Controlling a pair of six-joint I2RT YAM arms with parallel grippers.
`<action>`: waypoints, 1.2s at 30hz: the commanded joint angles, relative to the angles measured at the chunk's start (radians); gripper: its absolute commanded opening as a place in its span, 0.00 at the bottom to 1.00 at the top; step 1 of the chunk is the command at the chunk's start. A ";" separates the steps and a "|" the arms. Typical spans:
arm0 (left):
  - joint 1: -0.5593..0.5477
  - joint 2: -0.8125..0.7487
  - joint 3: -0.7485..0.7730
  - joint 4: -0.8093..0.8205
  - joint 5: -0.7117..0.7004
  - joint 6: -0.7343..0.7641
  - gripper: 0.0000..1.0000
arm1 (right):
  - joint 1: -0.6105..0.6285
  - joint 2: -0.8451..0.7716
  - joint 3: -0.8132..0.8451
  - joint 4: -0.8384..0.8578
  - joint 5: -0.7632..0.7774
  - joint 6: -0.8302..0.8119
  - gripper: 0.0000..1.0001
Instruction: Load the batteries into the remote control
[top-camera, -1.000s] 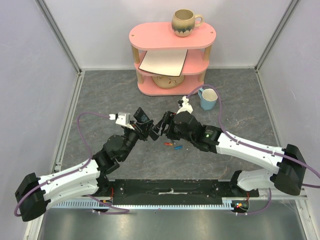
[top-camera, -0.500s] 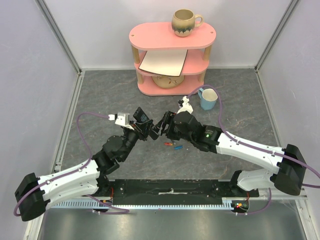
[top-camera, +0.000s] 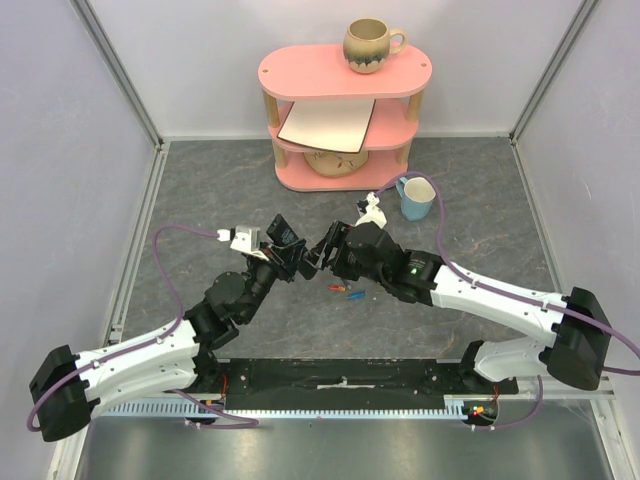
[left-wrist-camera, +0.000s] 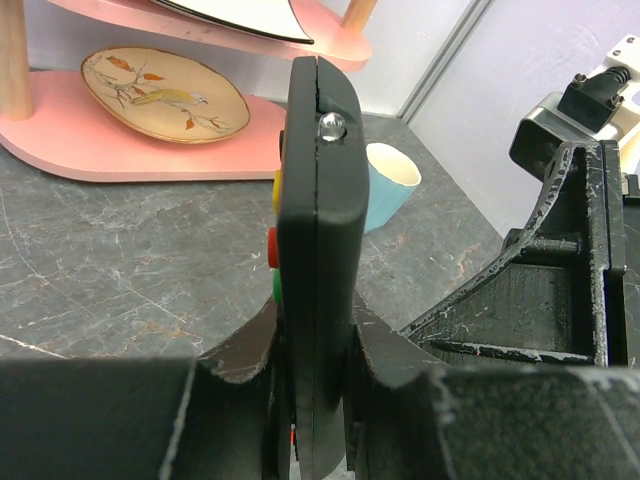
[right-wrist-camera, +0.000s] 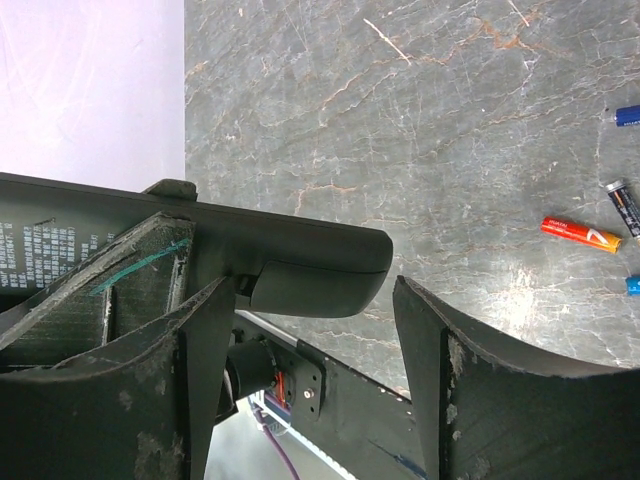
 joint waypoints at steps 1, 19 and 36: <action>-0.015 -0.018 0.047 0.100 -0.020 0.036 0.02 | -0.008 0.016 -0.009 0.028 0.031 0.035 0.72; -0.026 -0.030 0.047 0.179 0.024 0.046 0.02 | -0.009 0.090 0.016 0.035 -0.041 0.009 0.65; -0.029 -0.067 0.062 0.205 -0.011 0.120 0.02 | -0.016 0.148 0.017 0.032 -0.126 -0.017 0.48</action>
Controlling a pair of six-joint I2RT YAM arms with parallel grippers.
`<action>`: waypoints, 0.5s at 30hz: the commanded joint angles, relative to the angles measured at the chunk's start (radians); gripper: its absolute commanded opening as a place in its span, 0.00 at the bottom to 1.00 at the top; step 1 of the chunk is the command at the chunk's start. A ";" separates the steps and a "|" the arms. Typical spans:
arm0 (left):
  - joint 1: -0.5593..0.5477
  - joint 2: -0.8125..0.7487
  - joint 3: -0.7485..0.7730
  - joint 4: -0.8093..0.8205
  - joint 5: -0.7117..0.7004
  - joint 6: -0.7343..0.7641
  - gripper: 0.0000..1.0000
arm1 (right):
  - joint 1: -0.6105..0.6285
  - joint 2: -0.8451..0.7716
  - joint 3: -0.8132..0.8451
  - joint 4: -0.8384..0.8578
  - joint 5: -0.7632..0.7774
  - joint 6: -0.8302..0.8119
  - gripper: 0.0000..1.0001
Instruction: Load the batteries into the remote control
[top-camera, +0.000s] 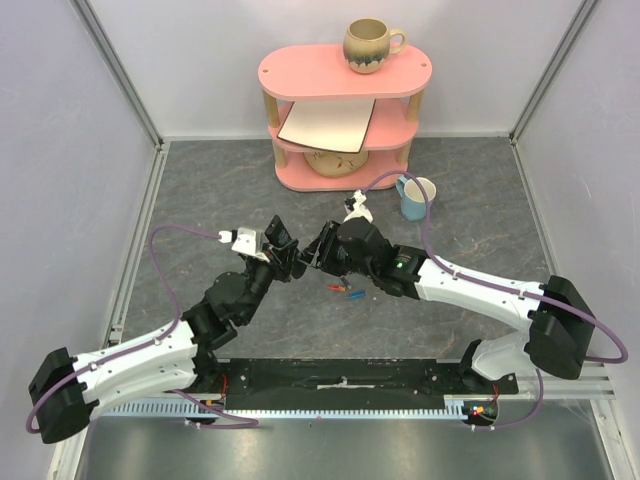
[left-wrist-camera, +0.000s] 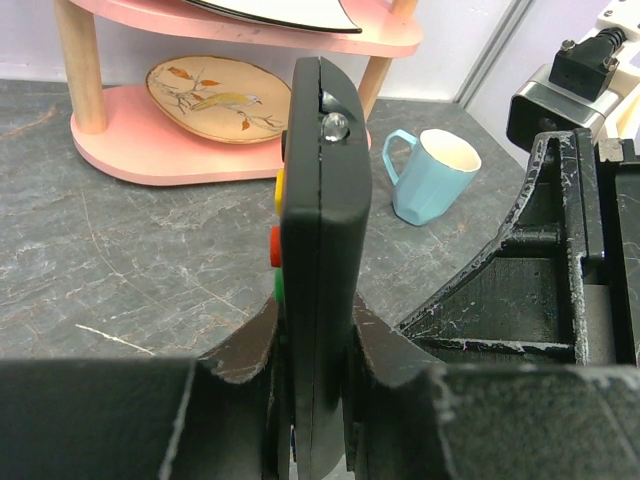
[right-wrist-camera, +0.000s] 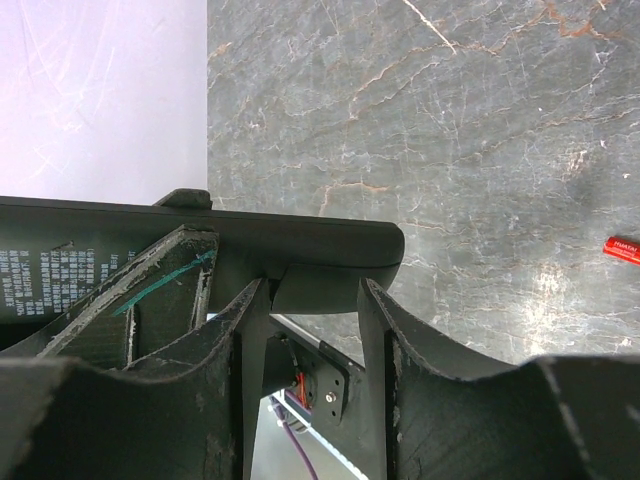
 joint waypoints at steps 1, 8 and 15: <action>-0.028 -0.047 0.062 0.261 0.039 0.007 0.02 | 0.008 0.044 -0.004 -0.071 -0.023 -0.028 0.48; -0.028 -0.046 0.071 0.267 0.008 0.044 0.02 | 0.005 0.031 -0.013 -0.072 -0.030 -0.030 0.47; -0.028 -0.043 0.071 0.265 -0.021 0.070 0.02 | 0.006 0.016 -0.018 -0.072 -0.029 -0.033 0.47</action>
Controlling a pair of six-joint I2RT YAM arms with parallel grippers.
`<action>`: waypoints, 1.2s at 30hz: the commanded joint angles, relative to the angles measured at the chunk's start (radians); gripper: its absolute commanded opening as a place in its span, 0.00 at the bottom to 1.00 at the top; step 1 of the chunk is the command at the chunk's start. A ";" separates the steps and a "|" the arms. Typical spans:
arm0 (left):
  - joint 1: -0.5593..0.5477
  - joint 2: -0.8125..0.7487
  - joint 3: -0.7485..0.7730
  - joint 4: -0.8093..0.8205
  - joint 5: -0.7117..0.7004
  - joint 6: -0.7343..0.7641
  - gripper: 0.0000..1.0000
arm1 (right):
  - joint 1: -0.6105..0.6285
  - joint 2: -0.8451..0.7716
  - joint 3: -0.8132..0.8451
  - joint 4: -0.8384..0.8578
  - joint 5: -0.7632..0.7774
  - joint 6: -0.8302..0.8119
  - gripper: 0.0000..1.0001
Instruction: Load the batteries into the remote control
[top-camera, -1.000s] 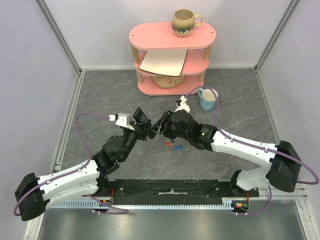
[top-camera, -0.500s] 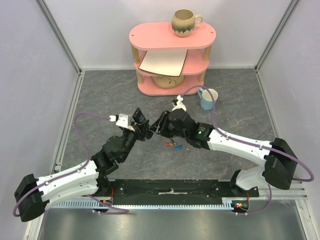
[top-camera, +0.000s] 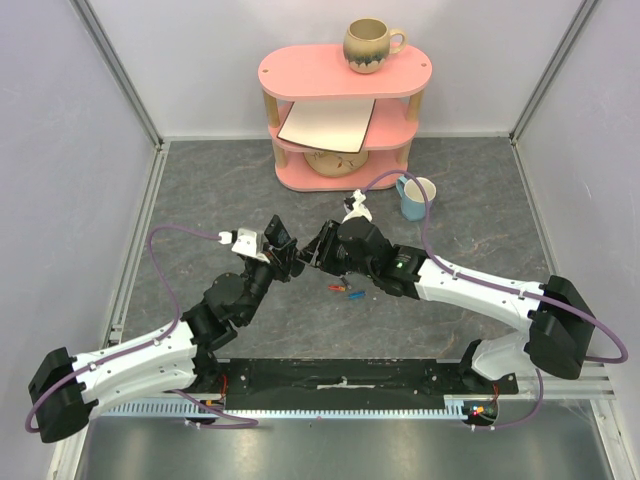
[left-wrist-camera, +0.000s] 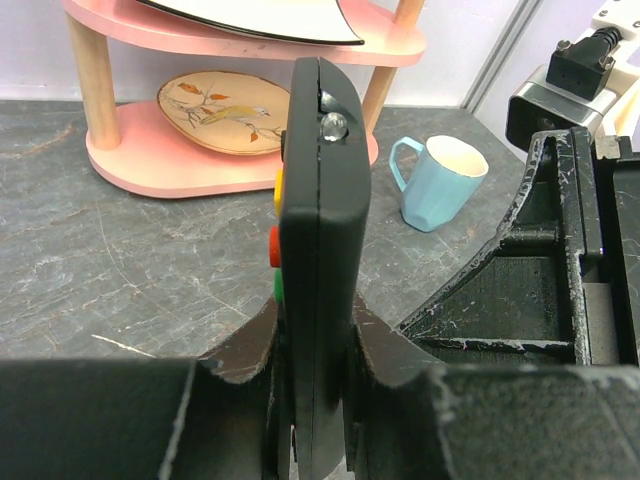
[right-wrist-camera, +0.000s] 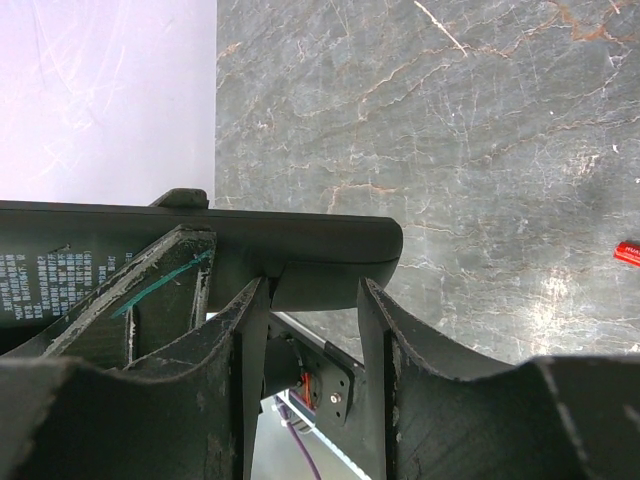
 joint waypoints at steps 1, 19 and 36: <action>-0.017 -0.035 0.071 0.249 -0.002 0.017 0.02 | 0.005 0.015 -0.019 -0.087 -0.013 -0.030 0.47; -0.016 -0.047 0.068 0.235 -0.047 0.047 0.02 | 0.006 -0.028 -0.036 -0.100 0.007 -0.030 0.47; -0.016 -0.038 0.047 0.206 -0.027 -0.009 0.02 | 0.006 -0.166 -0.013 -0.006 0.082 -0.083 0.81</action>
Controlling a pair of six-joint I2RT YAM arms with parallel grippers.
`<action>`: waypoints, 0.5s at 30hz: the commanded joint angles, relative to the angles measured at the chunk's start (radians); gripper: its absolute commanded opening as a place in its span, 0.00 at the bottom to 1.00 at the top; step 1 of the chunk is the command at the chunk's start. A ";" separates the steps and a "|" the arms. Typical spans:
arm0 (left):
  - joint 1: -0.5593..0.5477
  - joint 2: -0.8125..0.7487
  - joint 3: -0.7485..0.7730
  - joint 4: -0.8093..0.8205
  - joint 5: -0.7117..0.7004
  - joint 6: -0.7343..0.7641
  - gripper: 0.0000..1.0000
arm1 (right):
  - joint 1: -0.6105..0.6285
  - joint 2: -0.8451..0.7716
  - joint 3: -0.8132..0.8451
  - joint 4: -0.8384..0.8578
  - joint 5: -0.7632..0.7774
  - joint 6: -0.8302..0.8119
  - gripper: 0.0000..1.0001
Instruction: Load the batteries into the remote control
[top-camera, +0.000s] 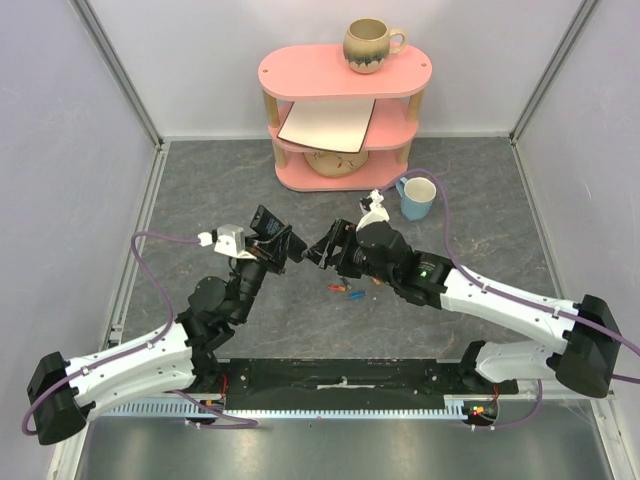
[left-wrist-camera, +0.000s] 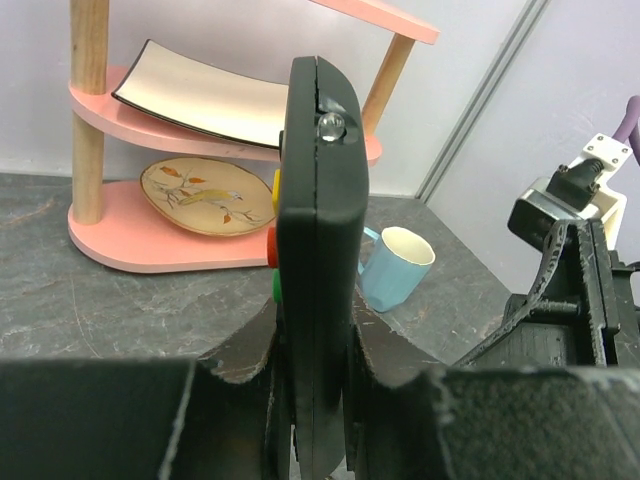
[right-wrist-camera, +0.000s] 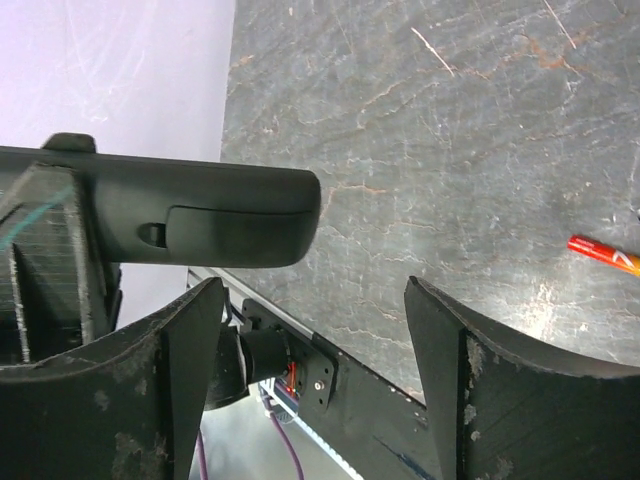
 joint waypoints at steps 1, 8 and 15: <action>-0.005 0.007 0.026 0.058 0.003 -0.033 0.02 | 0.004 0.002 0.060 0.041 0.031 -0.029 0.83; -0.005 0.014 0.029 0.051 0.020 -0.047 0.02 | 0.001 0.040 0.104 0.047 0.026 -0.041 0.87; -0.006 0.016 0.029 0.046 0.029 -0.057 0.02 | -0.011 0.065 0.118 0.050 0.020 -0.040 0.86</action>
